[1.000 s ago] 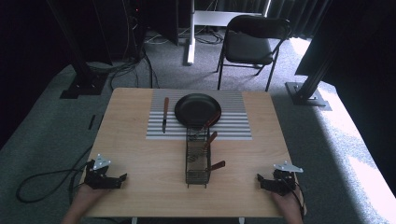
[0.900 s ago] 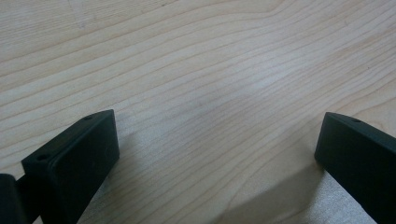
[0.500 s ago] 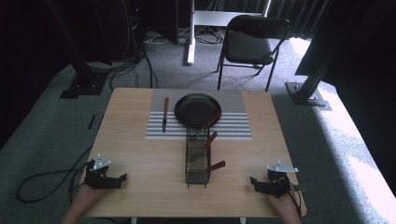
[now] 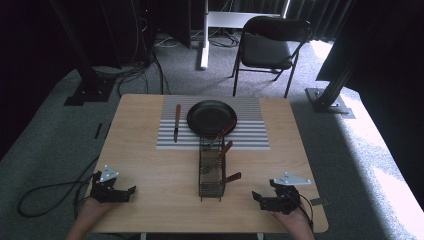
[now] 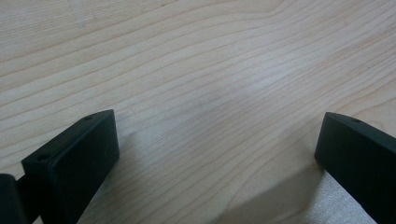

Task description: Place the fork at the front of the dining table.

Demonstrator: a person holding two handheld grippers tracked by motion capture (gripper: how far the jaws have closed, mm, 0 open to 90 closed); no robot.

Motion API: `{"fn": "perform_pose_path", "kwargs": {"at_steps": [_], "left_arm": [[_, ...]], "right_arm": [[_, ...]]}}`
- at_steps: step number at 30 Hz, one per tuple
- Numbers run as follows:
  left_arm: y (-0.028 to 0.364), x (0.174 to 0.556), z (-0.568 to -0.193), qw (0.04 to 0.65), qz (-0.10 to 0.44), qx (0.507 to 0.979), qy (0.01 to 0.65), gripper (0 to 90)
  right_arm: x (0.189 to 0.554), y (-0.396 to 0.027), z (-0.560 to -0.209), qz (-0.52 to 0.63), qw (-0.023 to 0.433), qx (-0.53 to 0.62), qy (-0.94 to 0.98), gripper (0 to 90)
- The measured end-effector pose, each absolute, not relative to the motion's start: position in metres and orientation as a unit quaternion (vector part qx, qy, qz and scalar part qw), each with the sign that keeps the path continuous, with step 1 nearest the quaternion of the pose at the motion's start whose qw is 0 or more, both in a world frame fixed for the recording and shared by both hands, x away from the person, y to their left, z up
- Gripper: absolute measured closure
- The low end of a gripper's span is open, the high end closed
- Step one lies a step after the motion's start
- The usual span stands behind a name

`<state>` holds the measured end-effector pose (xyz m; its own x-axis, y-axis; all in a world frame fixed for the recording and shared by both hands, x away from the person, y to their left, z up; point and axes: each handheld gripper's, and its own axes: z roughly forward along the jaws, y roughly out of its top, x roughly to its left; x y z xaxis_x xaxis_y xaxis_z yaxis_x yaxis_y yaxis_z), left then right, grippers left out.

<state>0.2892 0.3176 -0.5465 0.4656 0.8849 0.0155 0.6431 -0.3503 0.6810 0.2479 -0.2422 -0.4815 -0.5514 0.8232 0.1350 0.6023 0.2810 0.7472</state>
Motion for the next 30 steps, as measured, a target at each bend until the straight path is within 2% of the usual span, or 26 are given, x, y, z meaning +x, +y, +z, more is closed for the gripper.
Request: {"fn": "perform_pose_path", "kwargs": {"at_steps": [17, 30], "left_arm": [[0.318, 0.289, -0.546, 0.310, 0.195, 0.798, 0.479, 0.0], [0.318, 0.289, -0.546, 0.310, 0.195, 0.798, 0.479, 0.0]], "right_arm": [[0.236, -0.201, -0.440, 0.450, 0.118, 0.379, 0.800, 18.6], [0.244, -0.178, -0.421, 0.469, 0.119, 0.359, 0.798, 29.1]]}}
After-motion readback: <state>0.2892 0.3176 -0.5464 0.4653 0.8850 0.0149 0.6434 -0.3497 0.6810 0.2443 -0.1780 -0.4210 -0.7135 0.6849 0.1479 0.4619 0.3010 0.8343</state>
